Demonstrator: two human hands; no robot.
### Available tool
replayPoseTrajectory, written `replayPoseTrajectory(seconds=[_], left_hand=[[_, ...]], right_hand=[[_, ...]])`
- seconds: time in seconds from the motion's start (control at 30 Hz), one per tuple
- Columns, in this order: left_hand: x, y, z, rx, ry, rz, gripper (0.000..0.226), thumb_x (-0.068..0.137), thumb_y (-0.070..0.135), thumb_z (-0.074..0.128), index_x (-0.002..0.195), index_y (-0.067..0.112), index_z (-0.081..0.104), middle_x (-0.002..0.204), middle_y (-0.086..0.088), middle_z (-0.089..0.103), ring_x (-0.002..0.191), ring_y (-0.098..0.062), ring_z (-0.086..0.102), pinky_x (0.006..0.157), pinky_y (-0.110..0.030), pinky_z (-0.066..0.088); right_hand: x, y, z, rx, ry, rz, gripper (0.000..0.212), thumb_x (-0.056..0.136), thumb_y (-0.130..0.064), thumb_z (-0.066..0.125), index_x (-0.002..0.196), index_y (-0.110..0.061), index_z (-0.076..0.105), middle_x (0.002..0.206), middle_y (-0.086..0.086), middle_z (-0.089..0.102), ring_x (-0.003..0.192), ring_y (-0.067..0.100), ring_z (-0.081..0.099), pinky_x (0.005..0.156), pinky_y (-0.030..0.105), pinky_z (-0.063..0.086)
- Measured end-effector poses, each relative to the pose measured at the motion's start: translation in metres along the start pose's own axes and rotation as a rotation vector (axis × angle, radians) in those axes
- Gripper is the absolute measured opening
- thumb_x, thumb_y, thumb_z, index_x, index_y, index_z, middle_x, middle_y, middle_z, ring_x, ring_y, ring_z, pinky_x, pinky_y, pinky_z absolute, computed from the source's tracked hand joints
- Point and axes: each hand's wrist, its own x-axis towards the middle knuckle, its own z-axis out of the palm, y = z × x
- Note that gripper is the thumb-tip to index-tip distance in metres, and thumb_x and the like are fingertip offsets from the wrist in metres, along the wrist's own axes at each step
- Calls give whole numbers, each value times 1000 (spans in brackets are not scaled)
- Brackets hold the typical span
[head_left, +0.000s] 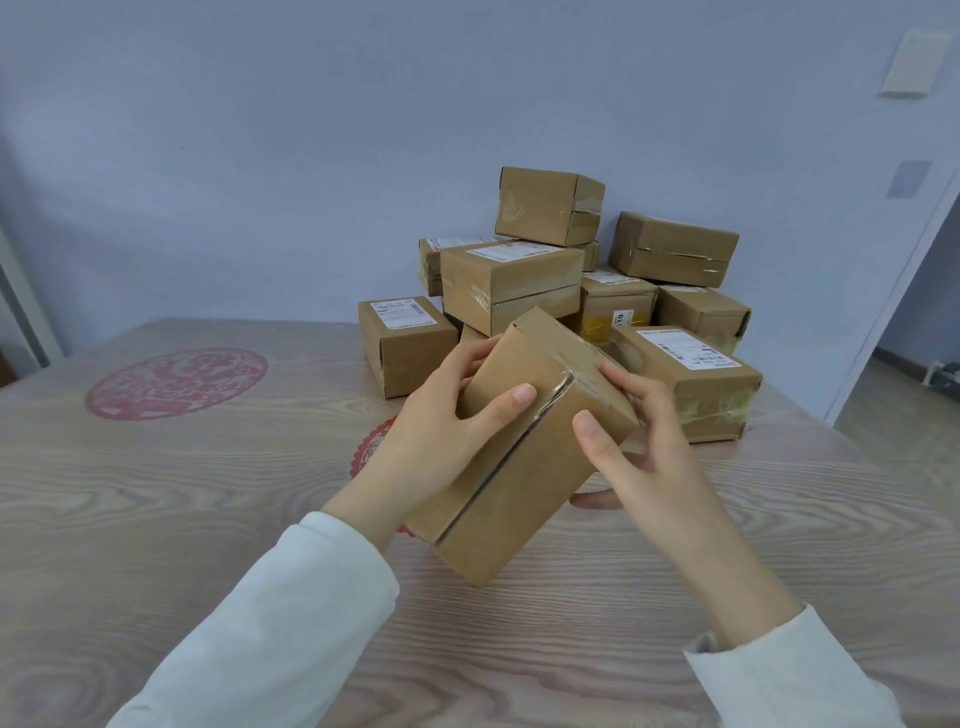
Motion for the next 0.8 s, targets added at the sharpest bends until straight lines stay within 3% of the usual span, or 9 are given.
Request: replayPoseTrajectory(seconds=[0.13,0.23,0.3,0.4,0.53,0.63,0.73,0.8], left_hand=[[5,-6,-3,29,-92,-9,59,70,62,51,125,45,38,118,32,49,106,18,47,82,3,37],[9,-15,-9,38,-189,-13,63,71,53,60,128,35,40,130,24,49,119,14,45,94,-2,37],[11,-24,-15,64,-228,-34,59,69,53,66,121,34,46,125,25,52,117,15,47,97,-6,37],[10,-34,-22,98,-243,-58,56,69,61,74,116,41,51,118,28,57,112,14,51,95,-7,39],[4,-44,-26,82,-230,-83,50,75,55,69,120,40,52,119,24,58,111,12,52,91,-8,41],[-4,-52,-25,19,-174,-135,69,72,68,65,130,37,45,130,23,51,121,4,48,97,-21,44],[-23,-63,-15,-91,-56,-241,98,67,68,55,149,30,17,145,17,32,134,-1,33,109,-27,33],[-36,-70,-6,-196,-40,-293,118,59,84,56,152,31,8,151,17,29,136,1,31,115,-30,26]], right_hand=[[3,2,-4,109,41,56,46,69,-48,60,112,-41,44,122,-13,51,87,-3,65,62,27,58],[6,8,-8,197,106,172,52,68,-49,61,116,-30,49,126,-3,52,94,9,66,60,25,58],[8,13,-10,220,140,252,48,75,-48,61,115,-24,50,127,1,52,96,21,66,60,27,58],[10,19,-13,258,169,326,37,86,-40,59,117,-20,50,119,0,56,86,22,70,62,29,59],[13,21,-16,293,184,372,41,87,-41,59,119,-17,49,112,-6,56,76,23,73,65,33,60],[15,23,-20,300,197,405,43,87,-42,59,120,-16,48,112,-5,56,77,26,73,63,32,59],[16,24,-21,302,221,457,42,87,-43,60,117,-16,47,109,-1,56,76,27,72,60,30,59],[18,24,-19,299,240,500,37,88,-43,59,111,-16,48,108,2,56,81,29,71,57,31,59]])
